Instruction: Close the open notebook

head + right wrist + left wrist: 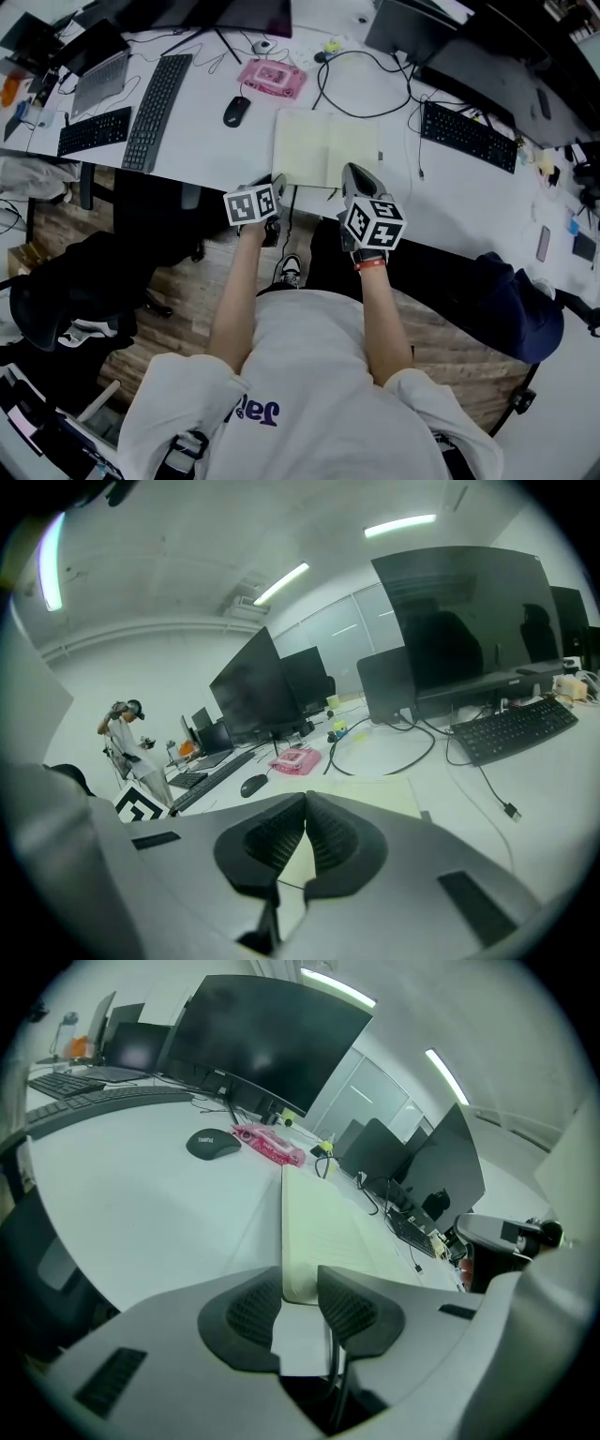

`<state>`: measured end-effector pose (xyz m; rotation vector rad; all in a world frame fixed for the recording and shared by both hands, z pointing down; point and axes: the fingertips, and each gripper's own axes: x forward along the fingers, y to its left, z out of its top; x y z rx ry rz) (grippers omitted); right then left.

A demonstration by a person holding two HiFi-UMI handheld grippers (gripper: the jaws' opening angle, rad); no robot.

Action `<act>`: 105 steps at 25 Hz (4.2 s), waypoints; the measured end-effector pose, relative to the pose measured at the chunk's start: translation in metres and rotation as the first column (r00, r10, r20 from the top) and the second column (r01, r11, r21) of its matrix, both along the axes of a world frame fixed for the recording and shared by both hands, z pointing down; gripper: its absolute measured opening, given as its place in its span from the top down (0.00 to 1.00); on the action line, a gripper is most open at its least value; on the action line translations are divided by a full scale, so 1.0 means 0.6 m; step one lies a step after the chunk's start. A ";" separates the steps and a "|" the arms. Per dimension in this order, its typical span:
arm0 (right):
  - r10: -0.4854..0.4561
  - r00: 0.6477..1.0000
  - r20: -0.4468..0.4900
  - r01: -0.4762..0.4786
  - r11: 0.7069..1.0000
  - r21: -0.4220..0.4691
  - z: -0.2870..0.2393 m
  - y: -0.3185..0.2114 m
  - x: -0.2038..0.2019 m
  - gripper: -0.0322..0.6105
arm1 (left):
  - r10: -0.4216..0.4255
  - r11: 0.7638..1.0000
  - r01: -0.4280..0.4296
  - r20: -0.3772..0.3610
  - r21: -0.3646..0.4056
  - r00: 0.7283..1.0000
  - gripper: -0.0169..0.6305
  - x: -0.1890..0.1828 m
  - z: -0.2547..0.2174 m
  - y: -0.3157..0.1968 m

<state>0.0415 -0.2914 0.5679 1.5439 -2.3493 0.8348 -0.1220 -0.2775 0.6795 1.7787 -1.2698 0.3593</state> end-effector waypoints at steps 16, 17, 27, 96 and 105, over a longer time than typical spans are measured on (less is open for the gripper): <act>0.042 0.999 0.021 -0.042 0.999 0.013 -0.015 0.016 0.029 0.95 | 0.023 0.994 -0.027 0.033 0.108 0.999 0.83 0.020 -0.077 -0.018; 0.048 0.998 0.033 -0.048 0.999 0.009 -0.015 0.017 0.031 0.95 | 0.028 0.993 -0.032 0.036 0.115 0.999 0.84 0.023 -0.082 -0.020; 0.065 0.997 0.045 -0.067 0.997 0.037 -0.034 0.012 0.049 0.95 | 0.061 0.984 -0.066 0.035 0.167 0.997 0.86 0.057 -0.116 -0.030; 0.366 0.918 0.155 -0.368 0.930 -0.019 0.000 0.078 0.256 0.95 | 0.456 0.839 -0.494 0.201 0.226 0.867 0.84 0.390 -0.122 0.010; 0.400 0.903 0.160 -0.400 0.916 -0.032 0.010 0.085 0.282 0.95 | 0.489 0.802 -0.563 0.323 0.198 0.810 0.84 0.422 -0.075 0.016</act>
